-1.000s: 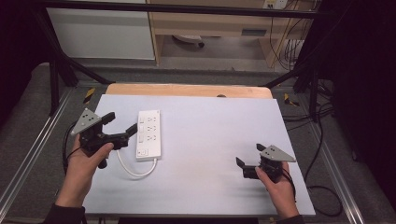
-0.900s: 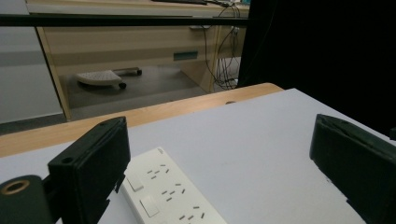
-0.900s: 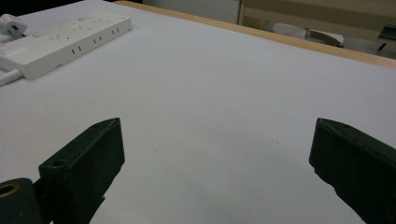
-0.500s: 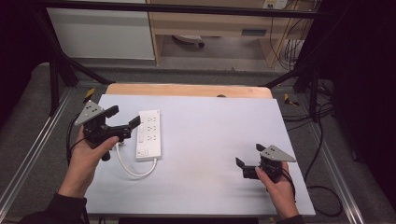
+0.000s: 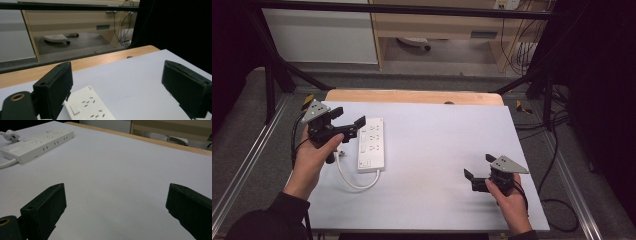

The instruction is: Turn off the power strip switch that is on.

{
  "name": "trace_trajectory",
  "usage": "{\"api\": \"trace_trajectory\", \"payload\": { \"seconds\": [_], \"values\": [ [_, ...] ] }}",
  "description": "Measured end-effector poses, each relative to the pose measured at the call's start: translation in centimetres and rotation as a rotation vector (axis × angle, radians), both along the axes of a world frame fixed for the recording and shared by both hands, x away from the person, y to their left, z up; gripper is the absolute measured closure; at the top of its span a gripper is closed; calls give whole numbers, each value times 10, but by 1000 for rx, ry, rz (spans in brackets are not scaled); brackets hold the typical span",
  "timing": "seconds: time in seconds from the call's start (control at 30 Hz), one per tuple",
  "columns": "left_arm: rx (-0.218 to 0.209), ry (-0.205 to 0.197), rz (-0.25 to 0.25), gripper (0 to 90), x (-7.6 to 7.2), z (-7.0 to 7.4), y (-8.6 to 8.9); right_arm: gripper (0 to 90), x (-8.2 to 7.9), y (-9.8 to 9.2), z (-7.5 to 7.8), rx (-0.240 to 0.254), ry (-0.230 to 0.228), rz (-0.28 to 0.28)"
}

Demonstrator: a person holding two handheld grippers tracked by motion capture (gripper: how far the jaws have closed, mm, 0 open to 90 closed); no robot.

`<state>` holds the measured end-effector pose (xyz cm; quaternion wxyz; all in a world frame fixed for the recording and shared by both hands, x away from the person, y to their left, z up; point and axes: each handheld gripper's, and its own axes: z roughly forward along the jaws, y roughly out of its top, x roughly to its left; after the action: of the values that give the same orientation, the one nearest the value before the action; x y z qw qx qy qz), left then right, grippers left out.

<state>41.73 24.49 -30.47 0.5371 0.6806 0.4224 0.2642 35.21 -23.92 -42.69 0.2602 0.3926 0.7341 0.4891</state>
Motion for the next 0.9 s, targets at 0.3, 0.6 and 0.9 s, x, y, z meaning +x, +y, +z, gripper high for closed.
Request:
{"api": "trace_trajectory", "payload": {
  "seconds": [0.3,0.6,0.9],
  "values": [
    [-25,18,4,192,19,-7,3,36,0,1,0,14,3,6],
    [18,41,56,332,33,-21,12,37,0,1,0,15,7,5],
    [82,63,102,567,39,-32,13,37,0,1,0,12,5,3]
  ]
}}
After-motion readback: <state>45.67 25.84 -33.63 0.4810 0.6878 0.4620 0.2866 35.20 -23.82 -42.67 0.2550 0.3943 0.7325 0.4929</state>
